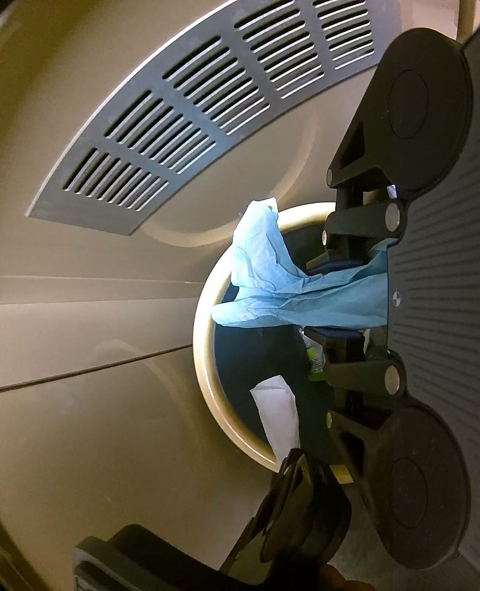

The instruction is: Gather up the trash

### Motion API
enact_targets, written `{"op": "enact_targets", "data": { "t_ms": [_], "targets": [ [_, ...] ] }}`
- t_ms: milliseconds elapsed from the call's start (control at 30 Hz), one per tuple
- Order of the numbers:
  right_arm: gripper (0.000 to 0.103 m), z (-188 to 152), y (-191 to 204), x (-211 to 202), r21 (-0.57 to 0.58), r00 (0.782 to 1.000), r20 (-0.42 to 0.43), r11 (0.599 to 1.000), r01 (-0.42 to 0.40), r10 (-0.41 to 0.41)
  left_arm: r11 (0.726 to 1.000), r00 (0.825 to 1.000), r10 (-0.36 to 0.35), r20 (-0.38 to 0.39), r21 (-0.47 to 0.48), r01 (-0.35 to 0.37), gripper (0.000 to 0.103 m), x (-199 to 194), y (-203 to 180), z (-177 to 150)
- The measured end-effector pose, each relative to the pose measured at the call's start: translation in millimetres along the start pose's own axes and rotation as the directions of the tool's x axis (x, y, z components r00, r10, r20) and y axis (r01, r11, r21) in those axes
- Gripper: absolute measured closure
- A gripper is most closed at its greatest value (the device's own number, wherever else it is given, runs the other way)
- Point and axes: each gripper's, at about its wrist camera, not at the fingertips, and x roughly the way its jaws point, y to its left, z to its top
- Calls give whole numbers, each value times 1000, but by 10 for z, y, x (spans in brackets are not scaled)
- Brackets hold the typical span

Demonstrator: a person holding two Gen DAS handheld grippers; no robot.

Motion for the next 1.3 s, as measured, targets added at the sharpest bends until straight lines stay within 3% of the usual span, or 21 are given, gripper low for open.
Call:
{"op": "enact_targets", "data": {
  "t_ms": [200, 233, 267, 300, 333, 400, 433, 500, 667, 833, 933, 1100, 1200, 1300],
  "targets": [
    [59, 52, 1, 36, 5, 1000, -7, 1000, 4, -4, 1000, 1000, 8, -9, 22, -8, 101, 95, -26, 29],
    [56, 48, -3, 39, 5, 1000, -8, 1000, 5, -4, 1000, 1000, 8, -12, 25, -8, 95, 106, -27, 33],
    [50, 50, -5, 34, 8, 1000, -9, 1000, 4, -4, 1000, 1000, 4, -16, 26, -4, 87, 109, -24, 38],
    [42, 38, -15, 29, 12, 1000, -5, 1000, 4, -4, 1000, 1000, -4, -16, 25, 4, 60, 108, -16, 38],
    [38, 37, -22, 9, 16, 1000, 2, 1000, 5, -5, 1000, 1000, -8, -11, 22, 8, 25, 87, -8, 45],
    [26, 38, -38, -40, 27, 1000, 21, 1000, 12, -12, 1000, 999, 17, 32, 5, -17, 4, 42, 19, 21],
    [22, 43, -51, -68, 33, 999, 28, 999, 16, -17, 1000, 999, 21, 48, 6, -22, 0, 18, 29, 9],
    [14, 39, -97, -114, 46, 999, 46, 999, 27, -29, 1000, 999, 14, 48, 17, -14, 0, -28, 46, -12],
    [6, 18, -103, -362, 38, 994, 102, 999, 35, -39, 998, 998, -1, 67, 57, -3, 0, -251, 60, -166],
    [3, -86, -55, -759, 35, 982, 167, 996, 85, -90, 995, 990, 42, 136, 89, -54, 0, -665, 57, -431],
    [0, -124, -28, -978, 41, 982, 174, 997, 63, -69, 996, 981, 36, 191, 74, -51, 0, -955, 51, -592],
    [0, -226, -8, -1263, 76, 994, 110, 997, 20, -29, 997, 966, 31, 255, 57, -47, 0, -1243, 26, -877],
    [0, -301, -8, -1317, 165, 999, 33, 986, -2, -3, 997, 973, 47, 224, 43, -58, 0, -1272, -10, -950],
    [0, -401, 28, -1412, 185, 999, 41, 983, 21, -30, 997, 970, 76, 229, 13, -81, 0, -1352, 23, -988]
  ]
}}
